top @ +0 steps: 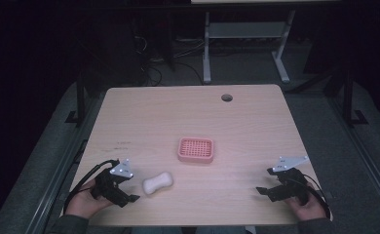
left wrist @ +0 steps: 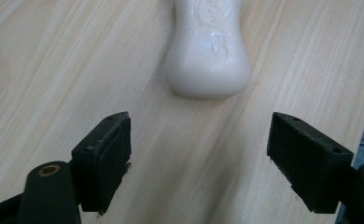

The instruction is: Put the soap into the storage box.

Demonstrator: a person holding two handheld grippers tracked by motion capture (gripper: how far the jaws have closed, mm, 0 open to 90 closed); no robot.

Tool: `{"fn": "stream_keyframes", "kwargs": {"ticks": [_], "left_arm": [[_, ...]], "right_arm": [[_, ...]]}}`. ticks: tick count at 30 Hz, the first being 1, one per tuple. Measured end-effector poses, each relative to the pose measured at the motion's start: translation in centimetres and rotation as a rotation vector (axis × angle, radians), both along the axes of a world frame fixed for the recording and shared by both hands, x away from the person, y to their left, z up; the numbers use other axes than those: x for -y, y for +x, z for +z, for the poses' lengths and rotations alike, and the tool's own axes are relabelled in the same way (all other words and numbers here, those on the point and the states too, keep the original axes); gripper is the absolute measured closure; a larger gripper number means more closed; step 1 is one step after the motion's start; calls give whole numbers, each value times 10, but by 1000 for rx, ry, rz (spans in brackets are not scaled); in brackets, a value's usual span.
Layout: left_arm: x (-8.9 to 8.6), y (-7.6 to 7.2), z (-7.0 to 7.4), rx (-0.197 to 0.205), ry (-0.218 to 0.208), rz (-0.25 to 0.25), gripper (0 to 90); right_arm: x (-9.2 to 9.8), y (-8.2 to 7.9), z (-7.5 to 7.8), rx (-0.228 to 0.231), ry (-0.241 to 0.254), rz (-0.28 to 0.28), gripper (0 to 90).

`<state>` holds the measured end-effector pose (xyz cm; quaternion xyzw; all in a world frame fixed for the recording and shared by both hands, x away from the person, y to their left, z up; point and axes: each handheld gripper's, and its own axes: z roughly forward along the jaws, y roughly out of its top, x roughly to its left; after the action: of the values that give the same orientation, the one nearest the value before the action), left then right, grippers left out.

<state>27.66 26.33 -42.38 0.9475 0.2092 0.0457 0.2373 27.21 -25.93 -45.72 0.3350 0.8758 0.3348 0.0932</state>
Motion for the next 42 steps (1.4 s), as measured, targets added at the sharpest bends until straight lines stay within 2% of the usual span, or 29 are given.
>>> {"fn": "stream_keyframes", "kwargs": {"ticks": [7,9,12,16,23,34,42], "left_arm": [[15,3,1,2,15,-27,226],[19,4,1,13,19,-36,227],[22,6,0,4,31,-44,239],[27,7,-1,-9,20,-40,243],[35,11,-2,-18,36,-69,254],[46,16,-3,-38,39,-67,273],[55,21,-5,-51,56,-70,282]], "right_arm": [[-1,0,0,1,1,6,175],[-1,0,0,-1,1,5,175],[-1,0,0,2,3,7,175],[-1,-1,0,2,4,5,175],[-1,-1,1,2,6,5,176],[-1,-2,1,2,6,8,176],[-2,-2,1,0,5,11,176]]}}
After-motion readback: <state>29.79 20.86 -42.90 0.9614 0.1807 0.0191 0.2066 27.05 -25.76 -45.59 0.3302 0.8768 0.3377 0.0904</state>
